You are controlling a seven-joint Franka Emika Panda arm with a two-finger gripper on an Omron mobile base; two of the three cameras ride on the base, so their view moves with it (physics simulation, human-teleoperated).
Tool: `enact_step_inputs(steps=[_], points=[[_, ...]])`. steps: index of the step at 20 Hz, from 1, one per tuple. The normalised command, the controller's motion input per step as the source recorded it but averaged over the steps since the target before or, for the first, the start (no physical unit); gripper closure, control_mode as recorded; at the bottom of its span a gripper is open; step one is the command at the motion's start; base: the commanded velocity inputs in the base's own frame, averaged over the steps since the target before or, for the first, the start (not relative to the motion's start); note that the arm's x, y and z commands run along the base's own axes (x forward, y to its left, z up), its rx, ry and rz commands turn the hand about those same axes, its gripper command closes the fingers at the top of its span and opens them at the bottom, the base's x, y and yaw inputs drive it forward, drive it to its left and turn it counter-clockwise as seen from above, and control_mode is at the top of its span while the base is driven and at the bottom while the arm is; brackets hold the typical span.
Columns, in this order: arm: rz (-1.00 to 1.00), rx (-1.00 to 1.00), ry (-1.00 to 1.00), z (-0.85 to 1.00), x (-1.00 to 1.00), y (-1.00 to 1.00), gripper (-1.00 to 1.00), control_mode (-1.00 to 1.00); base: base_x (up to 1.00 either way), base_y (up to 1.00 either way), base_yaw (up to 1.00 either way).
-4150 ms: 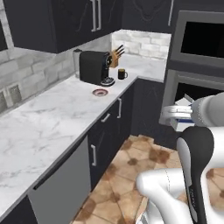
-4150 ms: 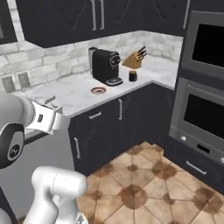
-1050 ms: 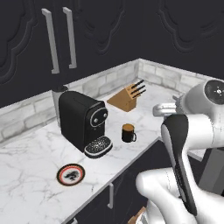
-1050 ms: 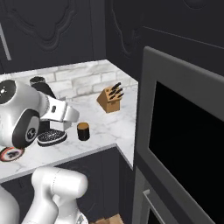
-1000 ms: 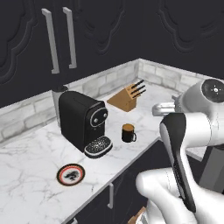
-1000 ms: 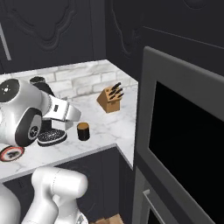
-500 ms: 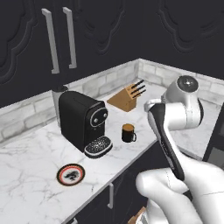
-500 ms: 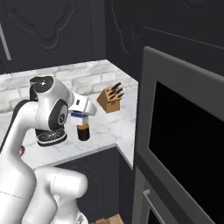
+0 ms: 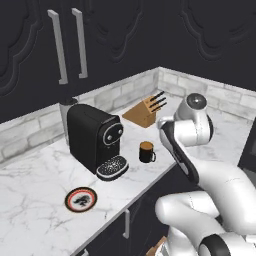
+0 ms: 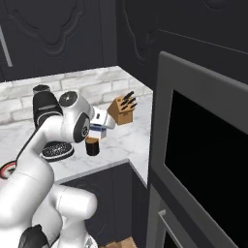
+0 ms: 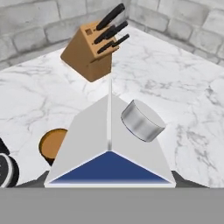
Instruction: Take a sugar cube from the saucer and place it inside the coffee. Then, grab milk from the fridge and place it next to the coffee on the counter to sweeten the coffee.
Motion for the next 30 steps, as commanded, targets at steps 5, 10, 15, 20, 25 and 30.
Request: enact_step_inputs(steps=[5, 10, 15, 20, 25, 30], points=[[0.00, 0.00, 0.06, -0.35, 0.58, 0.00, 1.00, -1.00, 0.00, 0.00, 0.00], [0.01, 0.00, 0.07, -0.34, 0.51, 0.00, 1.00, -1.00, 0.00, 0.00, 0.00], [0.10, 0.01, 0.02, -0.40, 0.10, -0.10, 1.00, -1.00, 0.00, 0.00, 0.00], [0.14, 0.04, 0.00, -0.24, 0.12, -0.01, 1.00, -1.00, 0.00, 0.00, 0.00], [0.04, 0.01, -0.01, -0.37, 0.38, 0.00, 1.00, -1.00, 0.00, 0.00, 0.00], [0.01, 0.02, -0.01, -0.30, 0.44, 0.00, 1.00, -1.00, 0.00, 0.00, 0.00]])
